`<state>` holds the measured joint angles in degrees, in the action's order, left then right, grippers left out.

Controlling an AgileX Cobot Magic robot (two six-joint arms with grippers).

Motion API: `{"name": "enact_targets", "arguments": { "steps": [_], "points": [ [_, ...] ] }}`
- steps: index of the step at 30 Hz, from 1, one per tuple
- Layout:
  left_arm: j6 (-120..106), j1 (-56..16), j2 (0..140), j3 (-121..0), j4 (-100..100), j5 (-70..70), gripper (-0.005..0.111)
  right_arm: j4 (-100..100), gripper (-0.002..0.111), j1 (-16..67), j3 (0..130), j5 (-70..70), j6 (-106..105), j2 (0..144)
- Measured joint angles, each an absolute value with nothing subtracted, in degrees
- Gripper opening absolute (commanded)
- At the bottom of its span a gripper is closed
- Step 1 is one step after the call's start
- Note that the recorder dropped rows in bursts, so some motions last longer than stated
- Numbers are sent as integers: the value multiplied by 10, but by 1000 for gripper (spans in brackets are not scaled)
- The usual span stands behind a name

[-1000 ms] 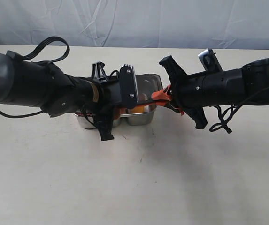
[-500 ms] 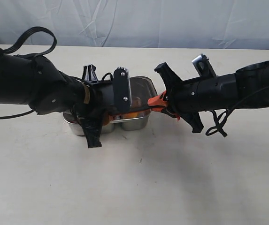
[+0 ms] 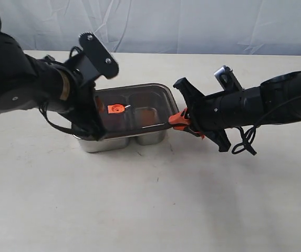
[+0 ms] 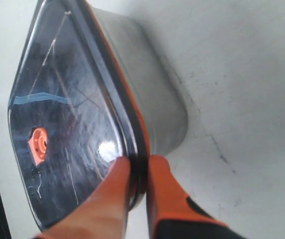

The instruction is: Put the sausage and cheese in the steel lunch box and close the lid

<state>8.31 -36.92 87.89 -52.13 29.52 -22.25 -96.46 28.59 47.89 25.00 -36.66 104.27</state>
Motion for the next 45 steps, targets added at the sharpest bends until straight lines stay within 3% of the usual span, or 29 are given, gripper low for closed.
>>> {"name": "enact_targets", "arguments": {
  "steps": [11, 23, 45],
  "points": [
    [176, -244, 849, -521, 311, -237, 38, -963, -1, 284, 479, 259, -376, 1043],
    [180, -145, 849, -521, 171, -234, 38, -966, -1, 311, 479, 244, -377, 1043],
    [180, -134, 853, -521, 158, -234, 38, -962, -1, 314, 479, 245, -380, 1003]
  ]
}}
